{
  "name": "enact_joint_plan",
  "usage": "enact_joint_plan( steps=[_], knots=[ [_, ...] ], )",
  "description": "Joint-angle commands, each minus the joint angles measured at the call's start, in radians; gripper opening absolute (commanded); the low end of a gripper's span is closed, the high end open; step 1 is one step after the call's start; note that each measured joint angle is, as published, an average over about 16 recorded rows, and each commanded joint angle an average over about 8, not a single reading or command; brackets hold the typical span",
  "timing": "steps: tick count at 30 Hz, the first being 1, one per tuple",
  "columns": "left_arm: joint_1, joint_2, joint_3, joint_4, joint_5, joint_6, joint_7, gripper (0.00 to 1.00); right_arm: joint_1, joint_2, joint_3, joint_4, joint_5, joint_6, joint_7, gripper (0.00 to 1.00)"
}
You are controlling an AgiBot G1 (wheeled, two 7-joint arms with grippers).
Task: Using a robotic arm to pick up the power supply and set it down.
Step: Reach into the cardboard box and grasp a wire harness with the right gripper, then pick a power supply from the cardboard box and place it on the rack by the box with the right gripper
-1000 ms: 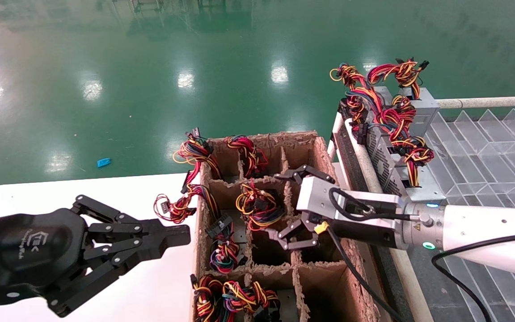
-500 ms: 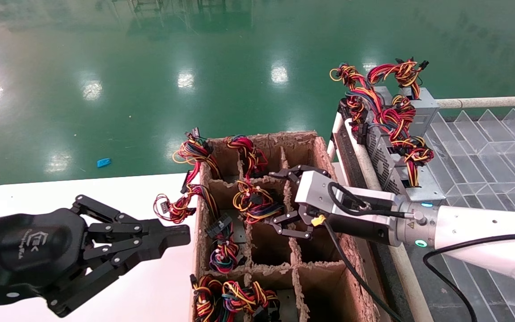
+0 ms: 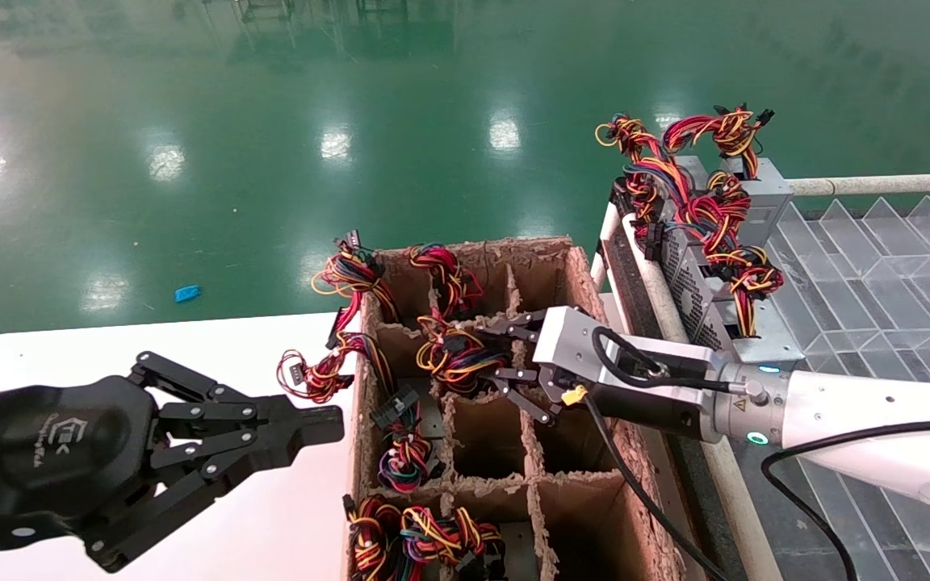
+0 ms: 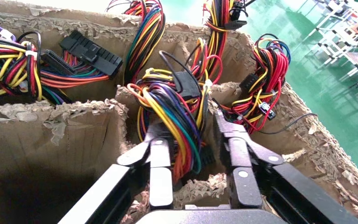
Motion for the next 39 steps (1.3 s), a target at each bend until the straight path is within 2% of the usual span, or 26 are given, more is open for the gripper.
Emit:
enact_joint_plan(
  steps=[1, 14, 31, 39],
  knots=[
    [0.000, 0.000, 0.000, 0.000, 0.000, 0.000, 0.000, 0.00, 0.000, -0.001, 0.001, -0.002, 0.002, -0.001, -0.003, 0.00],
    [0.000, 0.000, 0.000, 0.000, 0.000, 0.000, 0.000, 0.00, 0.004, 0.027, 0.004, 0.057, -0.016, 0.008, 0.015, 0.00],
    [0.000, 0.000, 0.000, 0.000, 0.000, 0.000, 0.000, 0.00, 0.043, 0.080, 0.042, 0.193, -0.007, 0.026, 0.059, 0.00],
    [0.000, 0.000, 0.000, 0.000, 0.000, 0.000, 0.000, 0.00, 0.110, 0.096, 0.074, 0.245, 0.016, 0.011, 0.012, 0.00]
  ],
)
